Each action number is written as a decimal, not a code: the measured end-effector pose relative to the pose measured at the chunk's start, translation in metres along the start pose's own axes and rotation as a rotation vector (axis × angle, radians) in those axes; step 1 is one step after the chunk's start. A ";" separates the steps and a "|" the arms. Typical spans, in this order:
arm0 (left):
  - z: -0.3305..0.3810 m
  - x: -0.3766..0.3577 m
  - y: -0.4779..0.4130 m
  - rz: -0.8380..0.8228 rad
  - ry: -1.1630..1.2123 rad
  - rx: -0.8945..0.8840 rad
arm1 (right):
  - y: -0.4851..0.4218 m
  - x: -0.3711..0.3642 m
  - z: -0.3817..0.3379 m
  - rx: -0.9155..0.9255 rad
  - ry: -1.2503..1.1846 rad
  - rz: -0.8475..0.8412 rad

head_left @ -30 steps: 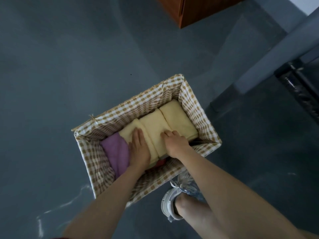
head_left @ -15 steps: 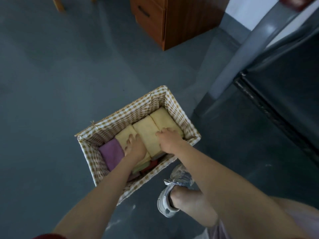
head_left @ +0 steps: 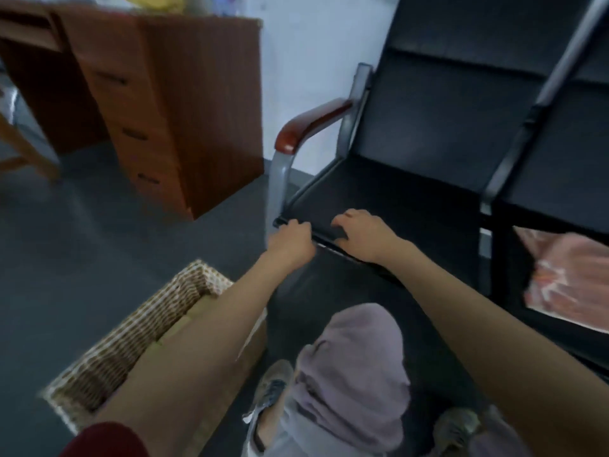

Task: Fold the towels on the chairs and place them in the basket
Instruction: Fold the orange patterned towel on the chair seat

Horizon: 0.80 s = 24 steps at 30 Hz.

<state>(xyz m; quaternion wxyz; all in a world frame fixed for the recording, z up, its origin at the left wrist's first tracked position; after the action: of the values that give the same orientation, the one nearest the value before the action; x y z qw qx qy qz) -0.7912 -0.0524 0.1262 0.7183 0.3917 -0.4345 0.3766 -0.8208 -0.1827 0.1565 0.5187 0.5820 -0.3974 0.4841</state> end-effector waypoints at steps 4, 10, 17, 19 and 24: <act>0.099 0.022 -0.003 0.036 -0.115 -0.180 | 0.071 0.022 0.092 -0.231 -0.059 0.024; 0.229 0.008 -0.020 -0.010 -0.215 -0.403 | 0.158 0.014 0.207 -0.526 -0.152 0.057; 0.354 -0.056 -0.054 -0.157 -0.239 -0.597 | 0.222 -0.039 0.325 -0.762 -0.303 0.062; 0.382 -0.078 -0.067 -0.220 -0.234 -0.638 | 0.230 -0.065 0.359 -0.825 -0.368 0.034; 0.439 -0.125 -0.100 -0.312 -0.195 -0.702 | 0.246 -0.119 0.427 -1.008 -0.481 0.001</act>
<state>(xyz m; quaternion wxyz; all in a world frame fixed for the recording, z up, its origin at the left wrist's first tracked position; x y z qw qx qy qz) -0.8899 -0.5095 0.1266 0.8125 0.2176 -0.5383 0.0524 -1.0197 -0.6453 0.0968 0.6274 0.3558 -0.6871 0.0879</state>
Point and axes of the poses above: each hand's wrist, its own y-axis away from the middle knuckle, its own x-axis out of the back of the hand, z = x × y, the point moved 4 cm from there along -y, towards the middle knuckle, and after that the axes turned 12 degrees about -z, right-handed, at the moved point
